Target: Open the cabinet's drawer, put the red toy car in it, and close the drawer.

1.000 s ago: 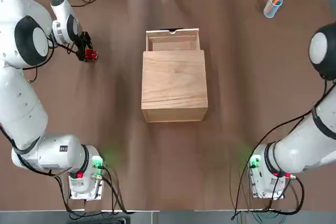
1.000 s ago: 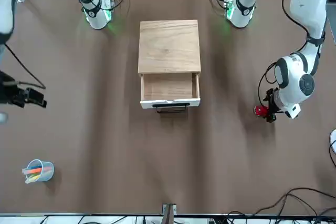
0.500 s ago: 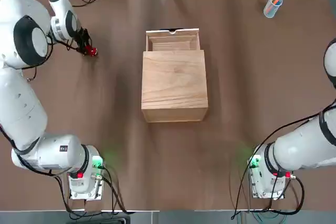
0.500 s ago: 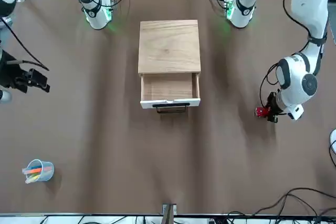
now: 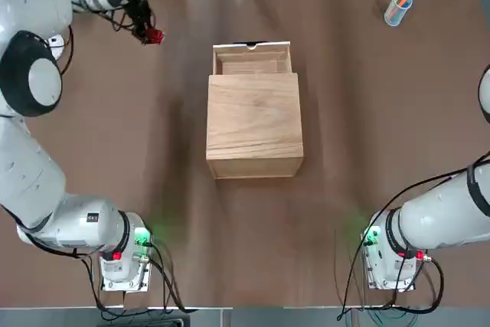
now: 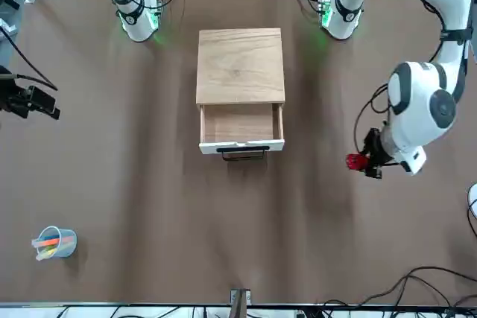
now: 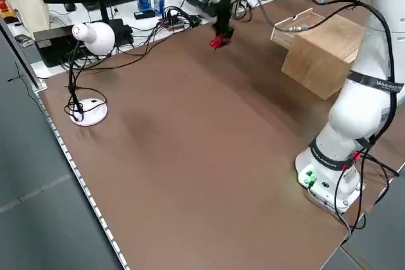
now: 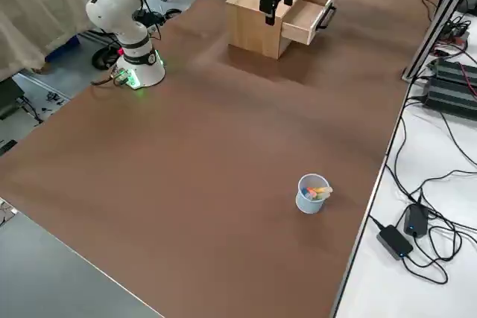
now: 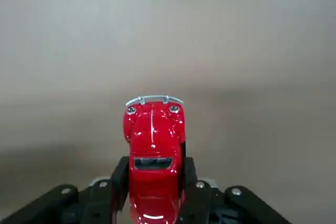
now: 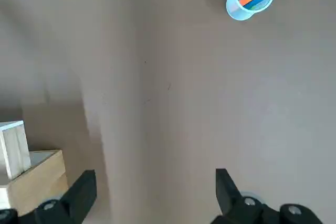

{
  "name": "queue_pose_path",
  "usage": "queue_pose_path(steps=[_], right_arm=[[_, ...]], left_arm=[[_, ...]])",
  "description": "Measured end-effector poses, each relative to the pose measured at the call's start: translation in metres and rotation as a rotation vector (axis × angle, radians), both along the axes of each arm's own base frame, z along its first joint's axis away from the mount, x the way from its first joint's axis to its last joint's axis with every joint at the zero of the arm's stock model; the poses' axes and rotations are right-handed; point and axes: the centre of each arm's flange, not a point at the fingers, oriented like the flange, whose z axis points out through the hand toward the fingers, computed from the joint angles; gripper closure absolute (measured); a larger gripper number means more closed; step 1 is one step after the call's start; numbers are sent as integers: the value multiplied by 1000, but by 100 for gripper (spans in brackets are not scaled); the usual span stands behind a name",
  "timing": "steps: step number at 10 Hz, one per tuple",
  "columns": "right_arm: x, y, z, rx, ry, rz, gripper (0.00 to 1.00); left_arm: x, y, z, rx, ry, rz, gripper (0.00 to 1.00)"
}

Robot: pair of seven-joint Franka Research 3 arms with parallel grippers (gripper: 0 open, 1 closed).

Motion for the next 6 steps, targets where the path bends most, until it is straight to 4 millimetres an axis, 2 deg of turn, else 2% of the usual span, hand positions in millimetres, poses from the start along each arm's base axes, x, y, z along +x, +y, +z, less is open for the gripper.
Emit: queue_pose_path(steps=[3,6], right_arm=[[0,0,0,-1,0,0,0],[0,2,0,-1,0,4,0]], left_arm=[[-19,-128,34,-2,-10,1,56],[-51,-214,47,-32,22,-21,56]])
